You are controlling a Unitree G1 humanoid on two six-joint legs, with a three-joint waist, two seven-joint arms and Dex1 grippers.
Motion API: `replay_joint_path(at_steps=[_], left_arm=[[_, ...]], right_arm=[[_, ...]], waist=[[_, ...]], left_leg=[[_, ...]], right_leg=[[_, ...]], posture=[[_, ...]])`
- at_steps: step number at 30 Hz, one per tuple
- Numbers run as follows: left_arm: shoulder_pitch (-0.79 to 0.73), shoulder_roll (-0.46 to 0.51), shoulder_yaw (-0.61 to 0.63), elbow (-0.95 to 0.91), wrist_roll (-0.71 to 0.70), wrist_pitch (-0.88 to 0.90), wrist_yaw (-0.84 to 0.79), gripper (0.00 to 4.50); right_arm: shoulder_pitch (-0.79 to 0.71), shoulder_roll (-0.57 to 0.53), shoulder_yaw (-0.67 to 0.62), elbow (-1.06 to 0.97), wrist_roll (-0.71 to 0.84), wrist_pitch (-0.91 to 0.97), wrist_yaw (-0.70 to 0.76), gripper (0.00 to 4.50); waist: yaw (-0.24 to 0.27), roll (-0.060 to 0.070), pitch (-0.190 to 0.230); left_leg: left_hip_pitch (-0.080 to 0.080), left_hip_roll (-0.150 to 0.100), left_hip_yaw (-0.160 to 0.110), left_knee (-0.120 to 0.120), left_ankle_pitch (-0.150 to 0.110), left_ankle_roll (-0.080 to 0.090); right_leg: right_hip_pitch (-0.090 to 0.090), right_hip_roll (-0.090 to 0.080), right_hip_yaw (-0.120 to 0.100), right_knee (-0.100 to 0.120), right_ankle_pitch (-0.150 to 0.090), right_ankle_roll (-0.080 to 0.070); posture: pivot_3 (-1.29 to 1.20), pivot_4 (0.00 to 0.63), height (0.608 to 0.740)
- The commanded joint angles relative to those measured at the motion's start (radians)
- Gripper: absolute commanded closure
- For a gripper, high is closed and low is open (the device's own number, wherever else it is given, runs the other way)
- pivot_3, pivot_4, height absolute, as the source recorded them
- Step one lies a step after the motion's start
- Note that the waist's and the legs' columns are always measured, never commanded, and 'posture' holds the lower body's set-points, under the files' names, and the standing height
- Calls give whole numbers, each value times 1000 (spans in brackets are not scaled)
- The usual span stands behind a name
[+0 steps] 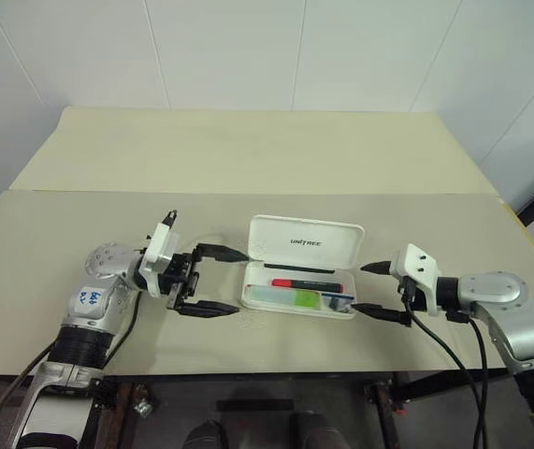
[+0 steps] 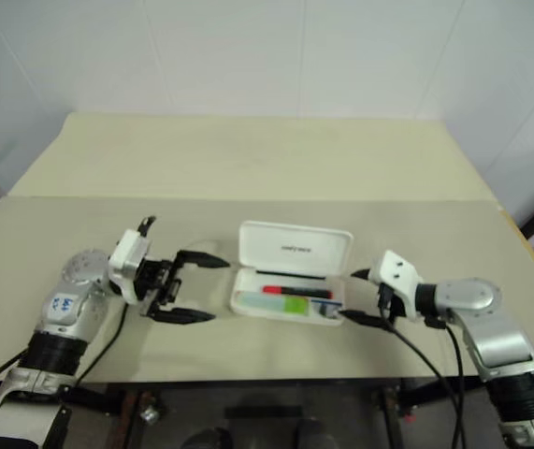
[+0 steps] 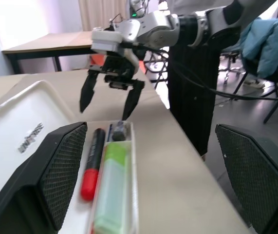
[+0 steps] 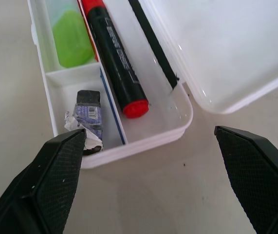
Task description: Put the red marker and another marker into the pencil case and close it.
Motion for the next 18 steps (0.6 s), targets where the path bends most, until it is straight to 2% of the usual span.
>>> replay_joint_path(at_steps=[1,9,12,18], left_arm=[[-77,-21,49,58,4,-51,-29,0],[-259,-48,94,333,27,-140,-85,0],[-338,-62,100,455,50,-147,-74,0],[-480,-76,82,721,161,-176,-54,0]], right_arm=[[-13,-24,-58,-54,31,-11,1,34],[29,-28,-184,-112,157,-10,33,34],[68,-46,-231,-162,237,45,69,34],[70,-7,-298,-184,310,36,39,34]], waist=[[1,0,0],[4,0,0],[7,0,0],[11,0,0]], left_leg=[[0,0,0,0,0,0],[0,0,0,0,0,0],[0,0,0,0,0,0],[-1,0,0,1,0,0]], right_leg=[[0,0,0,0,0,0],[0,1,0,0,0,1],[0,1,0,0,0,1],[0,1,0,-1,1,2]], posture=[[0,150,740],[0,150,740],[0,150,740],[0,150,740]])
